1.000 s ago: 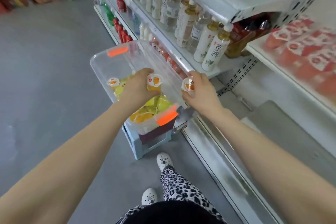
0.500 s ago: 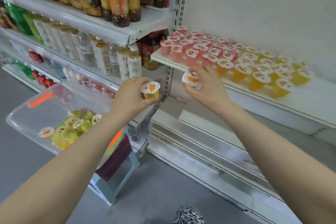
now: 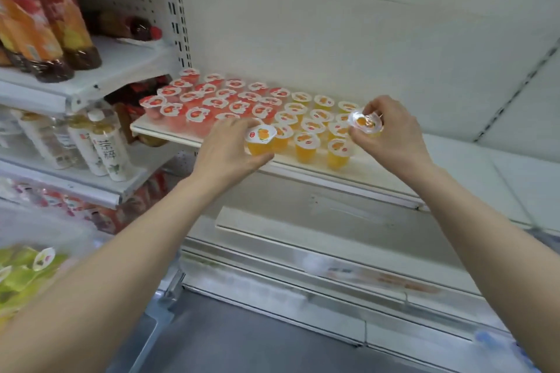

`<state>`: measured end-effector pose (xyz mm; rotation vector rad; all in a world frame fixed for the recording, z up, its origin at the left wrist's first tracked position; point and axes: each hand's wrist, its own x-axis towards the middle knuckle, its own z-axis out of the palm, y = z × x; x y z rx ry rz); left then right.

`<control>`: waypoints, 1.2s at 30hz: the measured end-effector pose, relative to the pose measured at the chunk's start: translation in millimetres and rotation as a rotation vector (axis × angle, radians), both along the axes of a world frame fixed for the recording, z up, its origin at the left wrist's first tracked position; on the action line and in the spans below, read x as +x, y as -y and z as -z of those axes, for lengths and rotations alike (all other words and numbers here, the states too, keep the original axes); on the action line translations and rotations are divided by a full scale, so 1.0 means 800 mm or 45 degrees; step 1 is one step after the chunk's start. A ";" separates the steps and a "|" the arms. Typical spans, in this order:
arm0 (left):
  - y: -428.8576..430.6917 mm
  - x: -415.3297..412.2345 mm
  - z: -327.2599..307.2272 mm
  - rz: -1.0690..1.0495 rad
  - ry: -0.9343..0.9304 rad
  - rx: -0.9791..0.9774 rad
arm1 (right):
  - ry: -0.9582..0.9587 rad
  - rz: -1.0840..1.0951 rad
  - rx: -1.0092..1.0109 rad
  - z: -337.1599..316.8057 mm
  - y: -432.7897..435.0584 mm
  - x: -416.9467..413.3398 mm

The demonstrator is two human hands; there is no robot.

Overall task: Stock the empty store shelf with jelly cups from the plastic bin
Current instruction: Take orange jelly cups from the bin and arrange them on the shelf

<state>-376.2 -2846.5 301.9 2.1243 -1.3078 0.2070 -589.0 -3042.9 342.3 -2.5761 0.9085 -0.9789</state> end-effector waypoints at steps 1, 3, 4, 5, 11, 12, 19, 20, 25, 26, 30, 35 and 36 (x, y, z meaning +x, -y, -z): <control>0.012 -0.007 -0.002 0.006 0.010 0.003 | -0.028 0.039 0.006 -0.001 0.018 -0.012; 0.035 -0.023 -0.006 0.006 0.011 -0.005 | -0.106 0.107 0.065 0.002 0.051 -0.033; 0.043 -0.030 -0.008 0.004 0.003 -0.011 | -0.146 0.129 0.111 0.007 0.065 -0.040; 0.051 -0.037 -0.008 0.003 -0.004 -0.011 | -0.185 0.143 0.156 0.014 0.075 -0.045; 0.076 -0.064 -0.005 -0.040 0.006 0.032 | -0.354 0.064 0.275 0.061 0.101 -0.039; 0.077 -0.067 -0.004 -0.047 0.013 0.034 | -0.366 0.049 0.278 0.066 0.104 -0.036; 0.077 -0.075 0.002 -0.081 0.033 0.044 | -0.329 -0.014 0.200 0.076 0.121 -0.014; 0.078 -0.076 0.002 -0.084 0.031 0.044 | -0.315 -0.020 0.192 0.077 0.124 -0.013; 0.085 -0.084 0.001 -0.071 0.031 0.044 | -0.248 -0.061 0.174 0.086 0.131 -0.011; 0.087 -0.086 0.000 -0.063 0.037 0.038 | -0.243 -0.067 0.159 0.087 0.131 -0.011; 0.105 -0.101 -0.006 0.004 0.079 0.025 | -0.318 -0.112 0.052 0.084 0.137 -0.020; 0.146 -0.131 -0.011 0.120 0.144 -0.011 | -0.418 -0.172 -0.127 0.069 0.146 -0.042; 0.155 -0.137 -0.009 0.138 0.165 0.000 | -0.434 -0.175 -0.172 0.066 0.148 -0.046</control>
